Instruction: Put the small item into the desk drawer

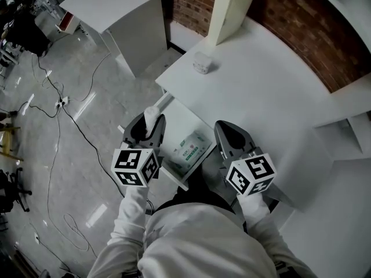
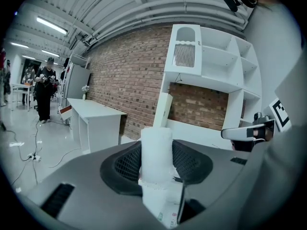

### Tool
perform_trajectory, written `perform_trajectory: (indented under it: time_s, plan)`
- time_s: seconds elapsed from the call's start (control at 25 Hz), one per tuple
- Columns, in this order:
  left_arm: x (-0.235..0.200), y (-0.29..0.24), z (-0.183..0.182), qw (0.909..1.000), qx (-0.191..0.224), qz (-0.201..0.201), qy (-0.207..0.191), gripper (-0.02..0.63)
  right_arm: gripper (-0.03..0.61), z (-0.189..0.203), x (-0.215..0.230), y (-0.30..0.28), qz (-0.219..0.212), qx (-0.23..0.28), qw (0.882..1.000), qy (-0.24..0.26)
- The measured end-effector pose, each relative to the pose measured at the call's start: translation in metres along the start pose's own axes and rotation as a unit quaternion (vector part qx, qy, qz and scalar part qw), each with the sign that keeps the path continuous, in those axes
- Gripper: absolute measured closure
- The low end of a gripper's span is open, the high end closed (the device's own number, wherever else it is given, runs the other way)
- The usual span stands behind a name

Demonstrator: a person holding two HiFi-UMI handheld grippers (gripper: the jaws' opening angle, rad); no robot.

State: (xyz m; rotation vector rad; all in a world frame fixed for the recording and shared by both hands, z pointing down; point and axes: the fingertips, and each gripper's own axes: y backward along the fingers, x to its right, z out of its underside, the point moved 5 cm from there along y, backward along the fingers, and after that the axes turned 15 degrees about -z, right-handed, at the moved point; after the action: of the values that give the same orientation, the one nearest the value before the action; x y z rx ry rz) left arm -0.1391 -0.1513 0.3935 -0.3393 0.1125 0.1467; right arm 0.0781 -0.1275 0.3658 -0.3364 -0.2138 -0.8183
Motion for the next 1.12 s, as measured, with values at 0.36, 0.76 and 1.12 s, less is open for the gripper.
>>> perform_trajectory:
  time_s: [0.36, 0.76, 1.12]
  plan:
    - [0.004, -0.031, 0.014, 0.9995, -0.027, 0.002, -0.019, 0.425, 0.551, 0.0, 0.018, -0.008, -0.002, -0.009, 1.0, -0.007]
    - [0.016, -0.063, 0.057, 0.9948, -0.087, 0.01, -0.052, 0.425, 0.551, 0.005, 0.036, -0.005, 0.01, -0.017, 1.0, -0.017]
    - [0.025, -0.092, 0.103, 0.9851, -0.152, 0.023, -0.077, 0.423, 0.551, 0.011, 0.044, 0.002, 0.017, -0.021, 0.999, -0.028]
